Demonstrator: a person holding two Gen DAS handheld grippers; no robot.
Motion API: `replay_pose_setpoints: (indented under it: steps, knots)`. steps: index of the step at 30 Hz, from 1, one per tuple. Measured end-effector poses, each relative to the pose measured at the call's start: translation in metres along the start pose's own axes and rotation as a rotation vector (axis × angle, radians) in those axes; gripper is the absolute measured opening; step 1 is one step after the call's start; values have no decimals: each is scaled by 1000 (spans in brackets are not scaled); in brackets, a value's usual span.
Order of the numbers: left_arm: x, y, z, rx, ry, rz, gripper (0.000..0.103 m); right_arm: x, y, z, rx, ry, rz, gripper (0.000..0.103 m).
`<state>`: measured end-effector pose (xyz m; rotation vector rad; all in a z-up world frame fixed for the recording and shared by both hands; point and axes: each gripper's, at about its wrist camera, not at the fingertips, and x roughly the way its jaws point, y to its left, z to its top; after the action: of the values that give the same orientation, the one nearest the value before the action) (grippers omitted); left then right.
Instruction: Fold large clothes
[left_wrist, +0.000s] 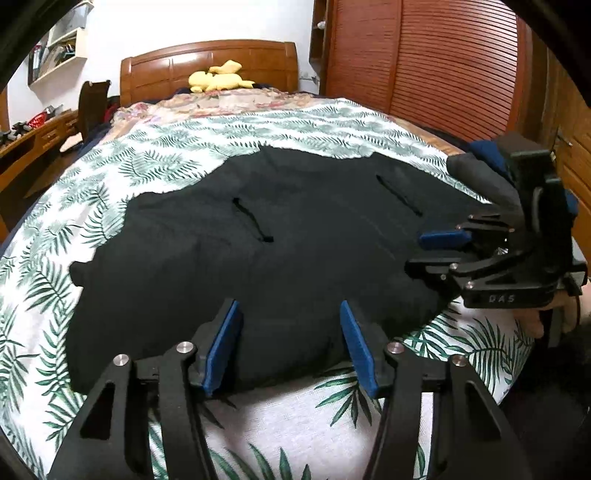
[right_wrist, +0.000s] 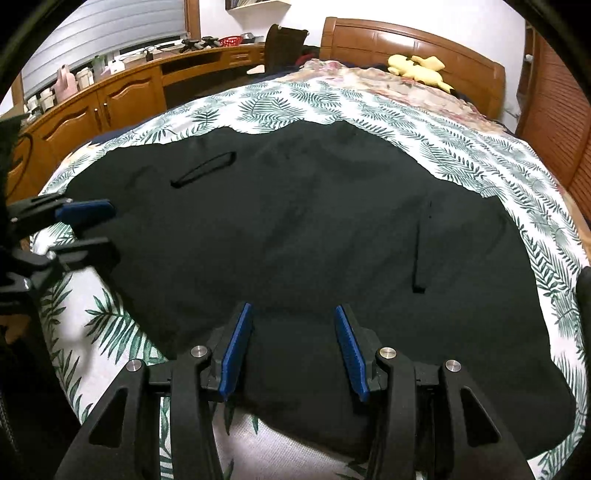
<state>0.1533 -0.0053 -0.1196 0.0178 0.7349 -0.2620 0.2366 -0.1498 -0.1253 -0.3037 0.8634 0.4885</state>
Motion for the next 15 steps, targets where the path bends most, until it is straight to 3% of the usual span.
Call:
replay_pose_setpoints:
  steps: [4, 8, 15]
  knots:
    - [-24, 13, -3, -38, -47, 35, 56, 0, 2, -2, -12, -5, -8, 49]
    - [-46, 35, -6, -88, -76, 101, 44, -3, 10, -1, -27, -6, -14, 49]
    - [-61, 72, -5, -157, -57, 223, 38, -10, 9, -1, -39, -7, -12, 49]
